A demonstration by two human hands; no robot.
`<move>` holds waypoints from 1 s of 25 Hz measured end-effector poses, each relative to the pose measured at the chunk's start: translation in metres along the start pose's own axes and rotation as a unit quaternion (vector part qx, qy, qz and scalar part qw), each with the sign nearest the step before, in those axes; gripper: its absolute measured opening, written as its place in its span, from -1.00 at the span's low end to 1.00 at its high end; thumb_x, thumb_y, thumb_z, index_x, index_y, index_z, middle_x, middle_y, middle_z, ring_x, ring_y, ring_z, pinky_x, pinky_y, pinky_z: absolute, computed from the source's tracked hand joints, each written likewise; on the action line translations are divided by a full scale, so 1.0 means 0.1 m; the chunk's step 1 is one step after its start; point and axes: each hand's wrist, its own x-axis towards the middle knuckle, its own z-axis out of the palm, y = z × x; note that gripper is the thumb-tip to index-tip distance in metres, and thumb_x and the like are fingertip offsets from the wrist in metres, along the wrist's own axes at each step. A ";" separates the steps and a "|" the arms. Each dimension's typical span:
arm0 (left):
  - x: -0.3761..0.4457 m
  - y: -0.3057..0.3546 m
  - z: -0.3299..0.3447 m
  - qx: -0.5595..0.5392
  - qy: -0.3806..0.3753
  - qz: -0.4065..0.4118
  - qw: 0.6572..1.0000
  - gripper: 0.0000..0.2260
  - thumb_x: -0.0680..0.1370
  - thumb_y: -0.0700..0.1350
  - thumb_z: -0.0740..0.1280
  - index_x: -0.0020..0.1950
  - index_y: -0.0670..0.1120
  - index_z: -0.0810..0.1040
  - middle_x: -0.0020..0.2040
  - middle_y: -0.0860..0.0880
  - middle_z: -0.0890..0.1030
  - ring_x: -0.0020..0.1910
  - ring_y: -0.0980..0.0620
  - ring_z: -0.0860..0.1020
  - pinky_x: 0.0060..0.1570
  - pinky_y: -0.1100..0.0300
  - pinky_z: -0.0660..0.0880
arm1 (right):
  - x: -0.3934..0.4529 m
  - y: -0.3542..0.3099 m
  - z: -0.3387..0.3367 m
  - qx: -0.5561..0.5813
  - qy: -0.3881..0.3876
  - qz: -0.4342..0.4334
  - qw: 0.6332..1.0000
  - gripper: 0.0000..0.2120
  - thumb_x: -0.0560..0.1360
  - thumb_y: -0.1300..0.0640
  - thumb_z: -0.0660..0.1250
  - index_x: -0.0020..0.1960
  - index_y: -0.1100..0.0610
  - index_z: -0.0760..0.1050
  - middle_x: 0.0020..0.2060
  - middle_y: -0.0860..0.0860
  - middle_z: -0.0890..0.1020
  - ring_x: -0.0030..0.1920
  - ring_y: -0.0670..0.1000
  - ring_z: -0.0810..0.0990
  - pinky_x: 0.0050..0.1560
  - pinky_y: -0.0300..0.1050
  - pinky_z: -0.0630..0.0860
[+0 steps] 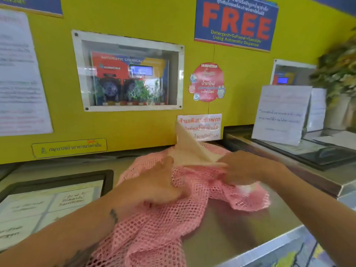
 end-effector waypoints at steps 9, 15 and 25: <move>0.03 -0.36 0.03 -0.060 0.133 0.104 0.984 -0.34 0.44 0.12 0.42 0.41 0.25 0.11 0.24 0.22 0.51 0.11 0.15 0.52 0.09 0.10 0.48 | 0.65 0.01 0.16 0.188 0.021 -0.095 0.977 -0.24 0.42 -0.32 0.31 0.52 -0.23 0.08 0.54 0.00 0.20 0.50 0.10 0.21 0.47 0.09 0.18; -0.04 -0.57 -0.23 0.128 0.280 0.099 0.946 -0.87 0.48 0.03 0.31 -0.01 0.05 0.52 -0.05 0.10 0.59 -0.04 -0.01 0.56 -0.15 0.07 0.48 | 1.01 0.43 0.34 0.105 -0.041 -0.012 0.994 -0.35 0.54 -0.20 0.13 0.56 -0.07 0.07 0.56 0.03 0.18 0.52 0.12 0.19 0.50 0.03 0.15; -0.19 -0.99 -0.74 0.055 0.378 0.019 0.924 -0.83 0.44 -0.24 0.37 -0.34 -0.06 0.51 -0.41 0.02 0.55 -0.38 -0.03 0.51 -0.39 0.07 0.42 | 0.69 -0.37 0.26 0.191 0.021 -0.191 0.963 -0.54 0.61 -0.20 0.01 0.49 -0.20 0.22 0.49 -0.10 0.29 0.51 0.00 0.20 0.49 0.10 0.11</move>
